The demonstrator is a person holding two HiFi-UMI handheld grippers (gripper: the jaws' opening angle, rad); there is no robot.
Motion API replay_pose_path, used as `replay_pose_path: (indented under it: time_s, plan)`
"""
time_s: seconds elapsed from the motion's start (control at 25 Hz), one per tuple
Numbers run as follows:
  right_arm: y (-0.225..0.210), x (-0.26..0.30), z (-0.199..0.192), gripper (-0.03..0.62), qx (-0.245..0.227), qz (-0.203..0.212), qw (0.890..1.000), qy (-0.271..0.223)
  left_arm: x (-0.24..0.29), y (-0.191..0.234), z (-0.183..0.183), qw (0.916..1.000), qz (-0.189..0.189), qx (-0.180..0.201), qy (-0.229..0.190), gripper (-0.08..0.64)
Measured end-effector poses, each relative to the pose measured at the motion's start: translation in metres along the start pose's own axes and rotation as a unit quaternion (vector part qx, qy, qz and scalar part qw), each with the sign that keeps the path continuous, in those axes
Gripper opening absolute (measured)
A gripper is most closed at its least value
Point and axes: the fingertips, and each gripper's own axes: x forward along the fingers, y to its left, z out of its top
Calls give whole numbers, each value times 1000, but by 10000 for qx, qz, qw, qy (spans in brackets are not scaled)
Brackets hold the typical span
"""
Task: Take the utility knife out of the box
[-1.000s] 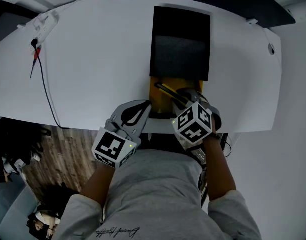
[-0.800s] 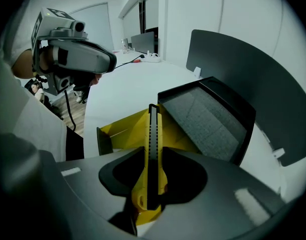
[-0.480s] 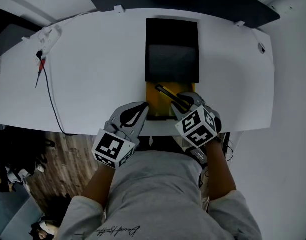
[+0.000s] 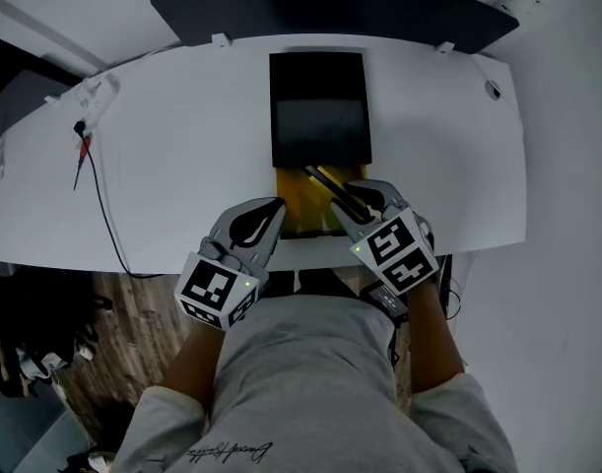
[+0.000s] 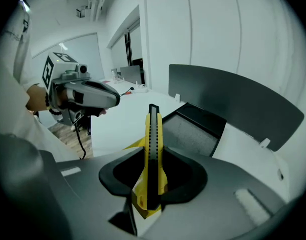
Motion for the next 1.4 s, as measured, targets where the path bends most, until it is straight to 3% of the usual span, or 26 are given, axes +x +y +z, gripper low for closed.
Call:
replay_pose_path:
  time_s: [0.8,1.4]
  plan:
    - [23,-59,42,132,616,-31,9911,-1178,-24,-11,40,9986,110,378,-362,2]
    - [31,-78,55,132,683,41,9862,-1506,-34,-23,47,9979,90,513,-374,2]
